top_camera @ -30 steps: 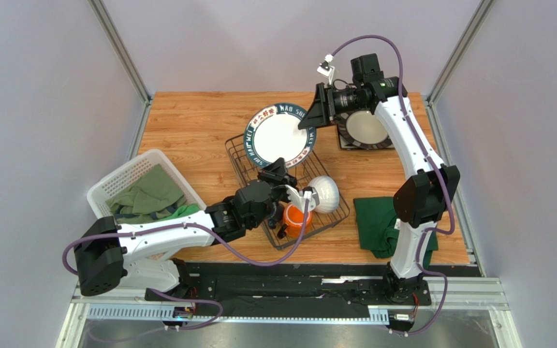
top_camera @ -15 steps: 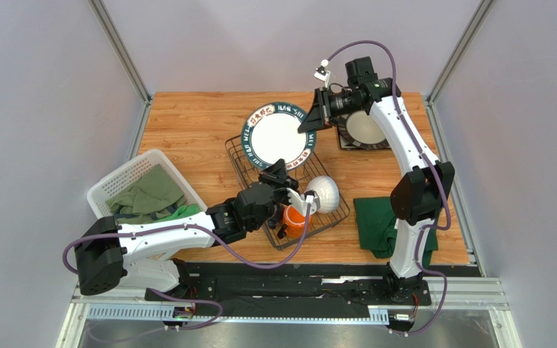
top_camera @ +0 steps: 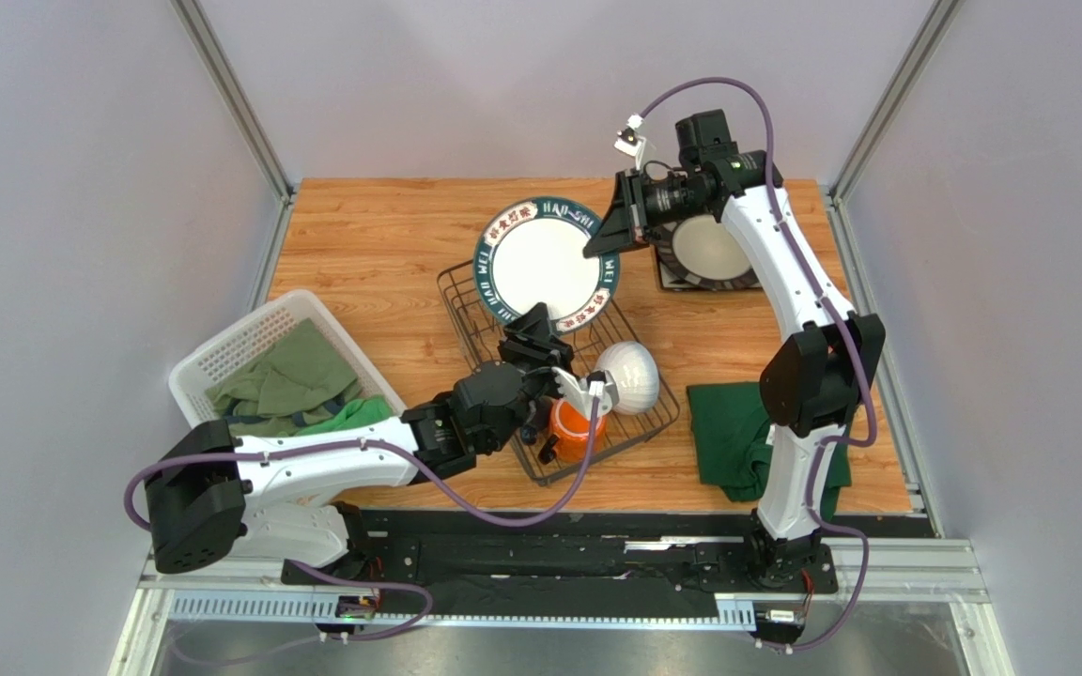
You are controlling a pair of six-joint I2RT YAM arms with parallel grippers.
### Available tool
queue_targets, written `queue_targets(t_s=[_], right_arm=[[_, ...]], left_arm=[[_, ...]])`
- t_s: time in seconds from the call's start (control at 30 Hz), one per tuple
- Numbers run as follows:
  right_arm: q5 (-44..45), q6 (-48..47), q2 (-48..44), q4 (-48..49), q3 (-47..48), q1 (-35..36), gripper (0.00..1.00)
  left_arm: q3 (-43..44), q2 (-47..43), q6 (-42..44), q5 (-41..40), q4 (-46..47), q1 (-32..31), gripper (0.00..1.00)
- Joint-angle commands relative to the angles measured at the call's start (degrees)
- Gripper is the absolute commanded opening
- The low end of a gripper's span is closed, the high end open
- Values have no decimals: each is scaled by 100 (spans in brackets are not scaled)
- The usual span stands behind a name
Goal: Unload the mixed dishes from the dish rack
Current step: Pick up the plate from the dish rack, then place the plate at the center of the board.
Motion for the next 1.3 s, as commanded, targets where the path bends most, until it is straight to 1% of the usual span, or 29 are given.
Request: queue_targets(t_s=[0.0, 0.23, 0.37, 0.47, 0.57, 0.8, 0.93, 1.27], right_arm=[[-322, -186, -203, 237, 211, -208, 0], [-418, -159, -256, 255, 246, -428, 0], [-418, -151, -230, 246, 342, -699, 0], [-418, -133, -168, 290, 378, -980, 0], [-409, -98, -45, 343, 430, -1314, 0], [-471, 139, 254, 711, 343, -2124, 0], [-357, 271, 412, 1089, 158, -2449, 0], [11, 289, 1079, 1424, 211, -3187, 0]], left_arm=[[-207, -163, 51, -246, 739, -5, 46], [-558, -268, 235, -378, 844, -5, 60], [-708, -444, 236, -457, 889, -5, 68], [-735, -681, 69, -484, 714, 13, 72], [-682, -953, -247, -458, 257, 74, 75], [-489, -1630, -950, -142, -797, 531, 77], [-401, -1868, -1266, -27, -1080, 821, 76], [-128, -2149, -2137, 447, -1845, 1480, 75]])
